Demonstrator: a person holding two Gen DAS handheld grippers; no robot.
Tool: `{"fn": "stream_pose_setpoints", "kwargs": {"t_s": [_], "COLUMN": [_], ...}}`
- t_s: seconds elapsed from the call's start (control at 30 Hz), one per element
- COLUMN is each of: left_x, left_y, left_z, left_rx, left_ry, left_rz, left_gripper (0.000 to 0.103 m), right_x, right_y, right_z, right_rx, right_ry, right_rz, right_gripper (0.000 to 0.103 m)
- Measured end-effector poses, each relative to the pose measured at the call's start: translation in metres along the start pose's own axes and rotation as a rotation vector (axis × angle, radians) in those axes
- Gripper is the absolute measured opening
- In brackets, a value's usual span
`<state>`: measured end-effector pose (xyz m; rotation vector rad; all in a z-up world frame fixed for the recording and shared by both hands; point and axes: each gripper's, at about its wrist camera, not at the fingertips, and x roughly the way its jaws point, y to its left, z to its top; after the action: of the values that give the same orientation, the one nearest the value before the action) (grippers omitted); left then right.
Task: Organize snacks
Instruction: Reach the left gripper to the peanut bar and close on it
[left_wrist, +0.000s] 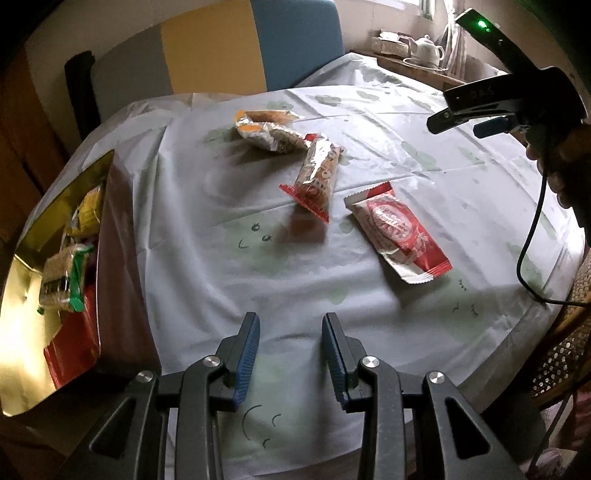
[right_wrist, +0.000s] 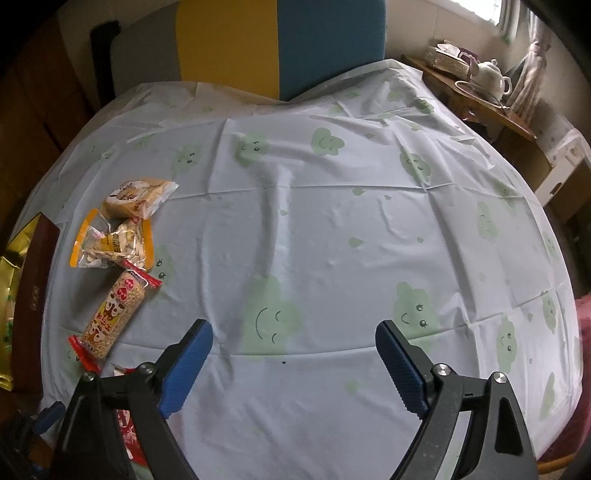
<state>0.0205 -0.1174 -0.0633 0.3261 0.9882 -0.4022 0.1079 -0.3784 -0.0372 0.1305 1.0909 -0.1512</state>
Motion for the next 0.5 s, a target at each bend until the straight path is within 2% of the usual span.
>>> {"fn": "stream_pose_setpoints", "kwargs": {"t_s": [0.5], "left_x": [-0.006], "left_y": [-0.001], "left_z": [0.022], "left_rx": [0.017], "left_ry": [-0.027], "left_rz": [-0.002], "left_gripper": [0.035], "right_x": [0.002], "right_y": [0.002], "right_z": [0.000], "right_rx": [-0.018], "right_ry": [0.012], "right_rz": [-0.007], "right_gripper": [0.091]}}
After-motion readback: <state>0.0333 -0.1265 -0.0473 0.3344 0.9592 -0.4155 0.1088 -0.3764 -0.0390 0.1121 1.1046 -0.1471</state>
